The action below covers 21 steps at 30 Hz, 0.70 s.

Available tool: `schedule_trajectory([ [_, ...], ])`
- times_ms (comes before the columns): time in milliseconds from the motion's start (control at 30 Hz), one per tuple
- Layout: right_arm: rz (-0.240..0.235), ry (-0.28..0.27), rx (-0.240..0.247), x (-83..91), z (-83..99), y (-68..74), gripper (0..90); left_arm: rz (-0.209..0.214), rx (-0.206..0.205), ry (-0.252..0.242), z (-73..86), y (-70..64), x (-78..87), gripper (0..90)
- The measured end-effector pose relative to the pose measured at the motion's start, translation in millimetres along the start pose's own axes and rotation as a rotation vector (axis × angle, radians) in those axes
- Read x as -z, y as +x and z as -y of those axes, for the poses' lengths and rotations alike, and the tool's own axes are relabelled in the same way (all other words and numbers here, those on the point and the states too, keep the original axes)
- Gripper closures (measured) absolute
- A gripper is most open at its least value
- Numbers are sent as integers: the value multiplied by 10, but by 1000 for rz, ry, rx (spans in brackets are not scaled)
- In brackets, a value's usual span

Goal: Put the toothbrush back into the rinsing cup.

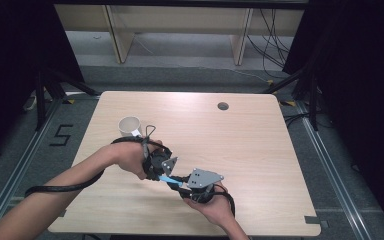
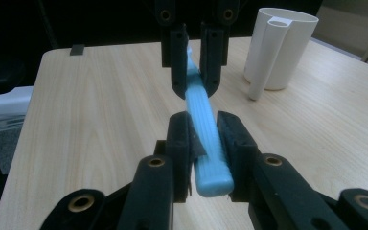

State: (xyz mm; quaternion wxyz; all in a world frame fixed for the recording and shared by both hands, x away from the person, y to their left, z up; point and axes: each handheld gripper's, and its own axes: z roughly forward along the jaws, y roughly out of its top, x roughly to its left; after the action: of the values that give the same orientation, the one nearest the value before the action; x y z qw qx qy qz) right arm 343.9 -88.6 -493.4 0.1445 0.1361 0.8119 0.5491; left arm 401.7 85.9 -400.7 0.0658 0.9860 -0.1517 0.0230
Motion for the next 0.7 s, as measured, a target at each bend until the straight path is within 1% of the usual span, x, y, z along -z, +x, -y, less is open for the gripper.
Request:
schedule_trajectory([
  [33,-5,-1,-4,-1,0,4,781,1,-8,0,2,0,-1,784],
  [67,-12,2,-16,-1,0,14,785,1,-8,0,2,0,-1,784],
  [133,-16,5,-21,0,-1,17,787,1,-15,-1,4,2,-3,783],
  [233,-14,0,-15,0,-1,13,789,4,-16,-5,6,5,-4,782],
  [267,-3,-10,2,-3,-1,4,789,3,-17,-6,5,7,-3,782],
  [367,-5,-9,5,3,-5,-1,790,-4,-17,-9,3,4,0,778],
  [400,-4,-8,6,7,-6,-3,790,-8,-14,-12,4,2,1,775],
  [433,-9,-1,-23,11,-4,10,789,-18,-9,-16,6,-1,4,767],
  [467,-7,3,-24,17,-4,7,790,-29,-6,-21,11,-5,8,754],
  [500,1,1,-8,19,-3,-8,789,-38,3,-27,18,-10,16,734],
  [533,3,8,-19,27,4,-10,790,-48,17,-38,26,-16,23,711],
  [567,8,12,-4,36,7,-27,790,-56,33,-44,35,-24,38,684],
  [600,14,9,-14,36,18,-27,790,-67,41,-55,48,-32,53,666],
  [633,22,7,-12,41,24,-35,790,-80,49,-70,60,-43,71,651],
  [667,29,18,-39,65,36,-37,790,-101,65,-95,88,-69,102,625],
  [700,29,18,-39,65,36,-37,790,-101,65,-95,88,-69,102,612],
])
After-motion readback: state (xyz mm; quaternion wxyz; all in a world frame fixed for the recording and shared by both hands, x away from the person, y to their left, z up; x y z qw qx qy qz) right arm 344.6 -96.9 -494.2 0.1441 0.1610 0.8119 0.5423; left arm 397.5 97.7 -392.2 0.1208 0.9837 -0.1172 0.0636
